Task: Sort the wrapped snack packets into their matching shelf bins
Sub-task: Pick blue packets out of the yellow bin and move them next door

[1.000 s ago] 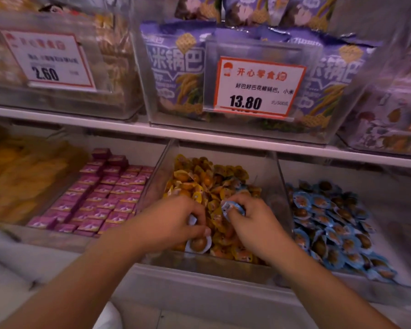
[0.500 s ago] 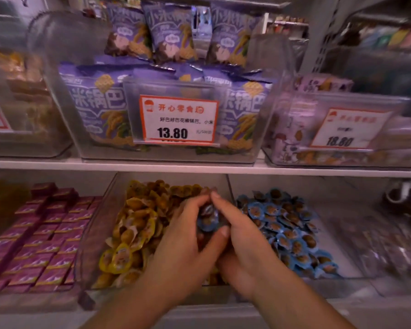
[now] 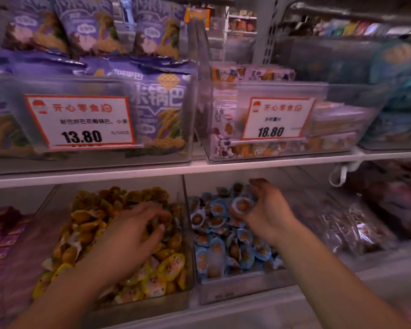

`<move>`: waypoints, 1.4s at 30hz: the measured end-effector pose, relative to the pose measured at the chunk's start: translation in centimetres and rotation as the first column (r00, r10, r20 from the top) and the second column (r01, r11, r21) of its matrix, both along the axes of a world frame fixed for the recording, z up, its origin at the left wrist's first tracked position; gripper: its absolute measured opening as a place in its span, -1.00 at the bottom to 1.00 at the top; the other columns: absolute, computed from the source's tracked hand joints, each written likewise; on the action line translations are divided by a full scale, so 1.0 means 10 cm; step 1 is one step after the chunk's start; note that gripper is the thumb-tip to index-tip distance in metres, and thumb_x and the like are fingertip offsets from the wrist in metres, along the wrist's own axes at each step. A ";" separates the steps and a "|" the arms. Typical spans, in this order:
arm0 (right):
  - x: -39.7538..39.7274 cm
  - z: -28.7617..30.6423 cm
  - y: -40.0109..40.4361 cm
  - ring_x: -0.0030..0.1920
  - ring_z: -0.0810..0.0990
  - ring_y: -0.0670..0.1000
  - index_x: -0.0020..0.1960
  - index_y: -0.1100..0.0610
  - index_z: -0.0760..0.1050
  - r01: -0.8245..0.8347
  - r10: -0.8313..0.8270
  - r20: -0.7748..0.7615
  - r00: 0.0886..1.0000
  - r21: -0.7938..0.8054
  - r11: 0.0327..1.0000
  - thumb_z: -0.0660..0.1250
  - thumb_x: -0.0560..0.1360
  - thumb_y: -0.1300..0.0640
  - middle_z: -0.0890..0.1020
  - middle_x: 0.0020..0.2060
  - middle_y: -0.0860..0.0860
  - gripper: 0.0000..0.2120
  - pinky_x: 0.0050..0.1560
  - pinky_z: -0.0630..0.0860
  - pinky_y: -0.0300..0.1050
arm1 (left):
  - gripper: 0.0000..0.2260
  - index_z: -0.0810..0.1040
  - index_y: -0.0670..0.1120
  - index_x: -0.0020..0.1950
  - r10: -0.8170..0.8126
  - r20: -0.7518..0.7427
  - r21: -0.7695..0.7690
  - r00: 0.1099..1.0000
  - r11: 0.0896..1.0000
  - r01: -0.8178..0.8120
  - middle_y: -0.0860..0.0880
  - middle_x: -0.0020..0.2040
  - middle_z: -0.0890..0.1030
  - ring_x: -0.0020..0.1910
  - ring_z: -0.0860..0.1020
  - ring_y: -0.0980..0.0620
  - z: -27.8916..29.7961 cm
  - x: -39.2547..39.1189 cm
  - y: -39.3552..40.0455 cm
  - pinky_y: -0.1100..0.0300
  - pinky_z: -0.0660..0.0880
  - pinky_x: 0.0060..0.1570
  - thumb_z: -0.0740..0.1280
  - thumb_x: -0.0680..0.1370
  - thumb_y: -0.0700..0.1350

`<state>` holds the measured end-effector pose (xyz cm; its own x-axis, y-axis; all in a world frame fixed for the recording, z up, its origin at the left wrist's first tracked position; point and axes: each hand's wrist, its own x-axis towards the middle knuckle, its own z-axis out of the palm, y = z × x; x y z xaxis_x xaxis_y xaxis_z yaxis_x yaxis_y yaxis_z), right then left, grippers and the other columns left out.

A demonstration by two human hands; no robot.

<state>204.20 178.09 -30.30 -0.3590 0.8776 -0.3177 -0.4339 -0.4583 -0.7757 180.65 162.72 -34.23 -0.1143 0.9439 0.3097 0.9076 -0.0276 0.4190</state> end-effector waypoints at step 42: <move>-0.51 -0.22 -0.66 0.39 0.34 -0.01 0.59 -0.06 0.01 -0.688 -0.060 0.789 0.612 0.568 0.452 0.27 0.52 -0.04 0.27 0.43 -0.06 -0.28 0.37 0.36 -0.08 | -0.58 0.56 0.10 0.19 -0.054 0.120 -0.553 0.991 0.826 0.111 0.12 0.11 0.62 0.05 0.59 0.16 -0.10 -0.35 1.01 0.18 0.54 0.11 0.53 0.36 0.04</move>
